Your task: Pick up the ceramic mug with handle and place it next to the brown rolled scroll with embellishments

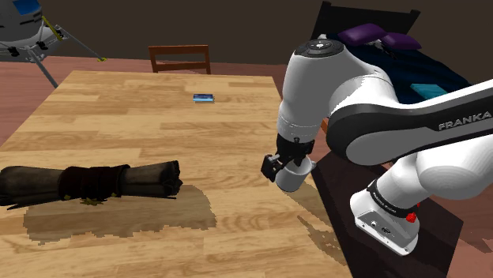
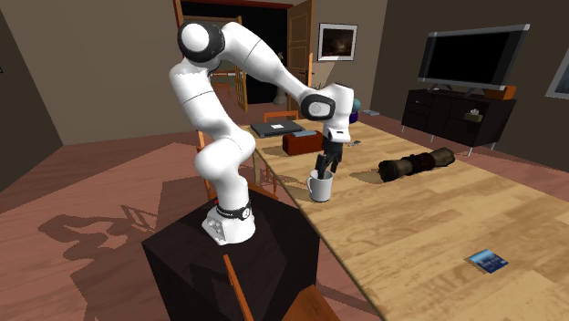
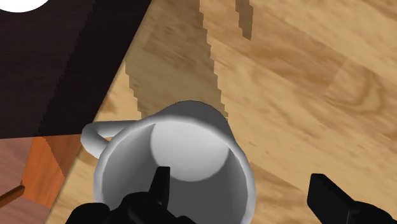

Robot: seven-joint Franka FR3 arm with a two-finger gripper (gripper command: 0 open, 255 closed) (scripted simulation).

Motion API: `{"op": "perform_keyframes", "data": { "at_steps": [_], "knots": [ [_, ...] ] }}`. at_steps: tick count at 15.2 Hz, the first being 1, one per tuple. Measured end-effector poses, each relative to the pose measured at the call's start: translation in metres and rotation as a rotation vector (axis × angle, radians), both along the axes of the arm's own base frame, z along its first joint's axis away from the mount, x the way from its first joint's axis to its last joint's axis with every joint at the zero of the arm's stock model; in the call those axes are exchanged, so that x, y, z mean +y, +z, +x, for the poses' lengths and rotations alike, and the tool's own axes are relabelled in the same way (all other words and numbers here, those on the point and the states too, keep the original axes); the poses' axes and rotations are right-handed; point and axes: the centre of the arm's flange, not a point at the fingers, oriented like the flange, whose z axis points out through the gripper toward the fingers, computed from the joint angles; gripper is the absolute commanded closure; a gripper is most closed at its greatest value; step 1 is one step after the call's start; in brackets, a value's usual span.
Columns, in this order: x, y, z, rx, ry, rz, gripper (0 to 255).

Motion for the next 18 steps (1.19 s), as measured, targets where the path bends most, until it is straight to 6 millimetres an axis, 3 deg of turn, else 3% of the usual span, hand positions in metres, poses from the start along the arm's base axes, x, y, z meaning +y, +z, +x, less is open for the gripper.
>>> {"op": "perform_keyframes", "data": {
  "at_steps": [6, 7, 18],
  "knots": [
    [-0.0003, -0.0015, -0.0004, 0.0, 0.0, 0.0, 0],
    [-0.0003, -0.0015, -0.0004, 0.0, 0.0, 0.0, 255],
    [-0.0004, 0.0003, -0.0002, 0.0, 0.0, 0.0, 255]
  ]
}}
